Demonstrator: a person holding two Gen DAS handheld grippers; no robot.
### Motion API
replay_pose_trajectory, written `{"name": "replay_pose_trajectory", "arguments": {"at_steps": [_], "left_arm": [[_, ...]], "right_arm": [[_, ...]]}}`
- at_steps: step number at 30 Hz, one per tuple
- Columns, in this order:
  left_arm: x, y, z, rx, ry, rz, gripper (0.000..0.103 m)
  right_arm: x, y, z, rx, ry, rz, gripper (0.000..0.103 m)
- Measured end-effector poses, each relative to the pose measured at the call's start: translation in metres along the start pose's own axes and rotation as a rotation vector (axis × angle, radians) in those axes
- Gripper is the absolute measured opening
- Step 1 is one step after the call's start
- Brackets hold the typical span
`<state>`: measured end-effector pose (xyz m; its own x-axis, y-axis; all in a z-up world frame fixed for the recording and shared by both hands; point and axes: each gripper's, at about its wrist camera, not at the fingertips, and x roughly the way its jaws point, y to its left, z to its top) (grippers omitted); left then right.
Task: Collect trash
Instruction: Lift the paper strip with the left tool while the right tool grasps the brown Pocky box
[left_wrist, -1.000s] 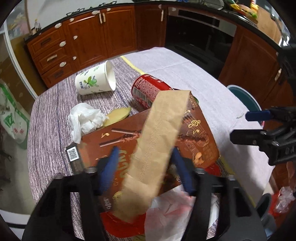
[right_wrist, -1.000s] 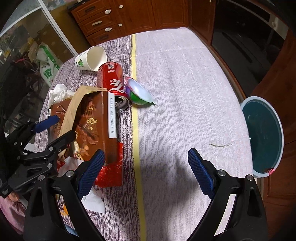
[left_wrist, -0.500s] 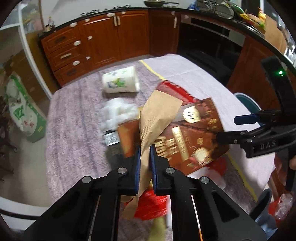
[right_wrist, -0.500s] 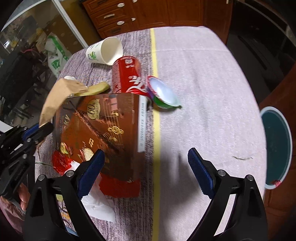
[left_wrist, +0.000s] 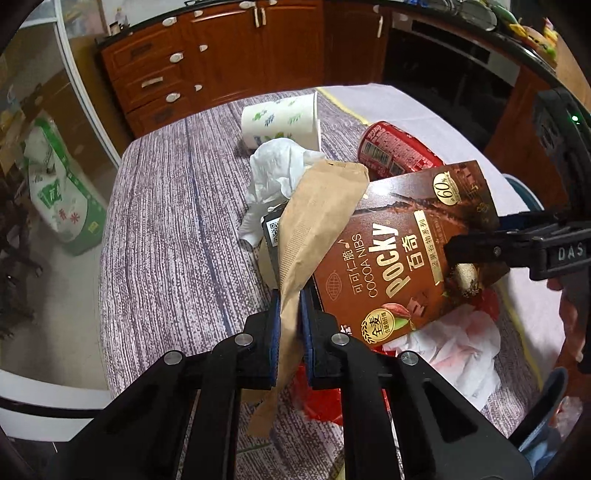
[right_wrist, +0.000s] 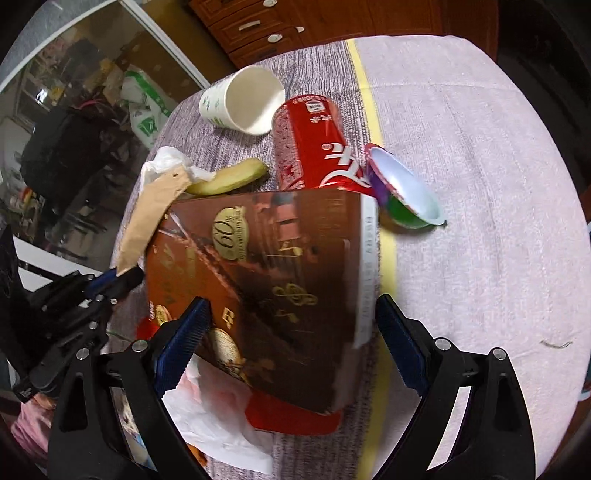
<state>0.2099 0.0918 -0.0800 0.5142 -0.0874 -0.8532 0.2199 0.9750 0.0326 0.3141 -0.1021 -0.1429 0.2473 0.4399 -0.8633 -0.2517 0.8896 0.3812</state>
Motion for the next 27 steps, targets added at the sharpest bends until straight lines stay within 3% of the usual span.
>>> {"name": "replay_pose_trajectory", "arguments": {"at_steps": [1,2,7,11,13,16,22,27], "left_arm": [[0.001,0.000,0.000,-0.001,0.000,-0.001,0.011],[0.001,-0.001,-0.001,0.001,0.000,0.006,0.011],[0.003,0.001,-0.006,-0.010,0.001,0.007,0.011],[0.001,0.001,-0.010,-0.017,-0.005,0.010,0.011],[0.000,0.000,-0.012,-0.020,-0.010,0.014,0.011],[-0.005,0.001,-0.015,-0.028,-0.014,0.005,0.011],[-0.032,0.006,-0.021,-0.067,-0.063,0.000,0.011],[-0.060,0.013,-0.020,-0.089,-0.112,-0.001,0.011]], "right_arm": [[-0.002,0.004,-0.001,-0.014,-0.007,0.012,0.077],[-0.005,0.009,-0.002,-0.029,-0.015,0.004,0.077],[-0.034,0.028,-0.012,-0.083,-0.067,-0.006,0.057],[-0.049,0.044,-0.022,-0.123,-0.058,0.044,0.052],[-0.054,0.053,-0.026,-0.148,-0.063,0.040,0.039],[-0.063,0.067,-0.034,-0.175,-0.079,0.069,0.028],[-0.096,0.097,-0.045,-0.220,-0.127,0.090,0.016],[-0.132,0.109,-0.052,-0.249,-0.196,0.082,0.014]]}}
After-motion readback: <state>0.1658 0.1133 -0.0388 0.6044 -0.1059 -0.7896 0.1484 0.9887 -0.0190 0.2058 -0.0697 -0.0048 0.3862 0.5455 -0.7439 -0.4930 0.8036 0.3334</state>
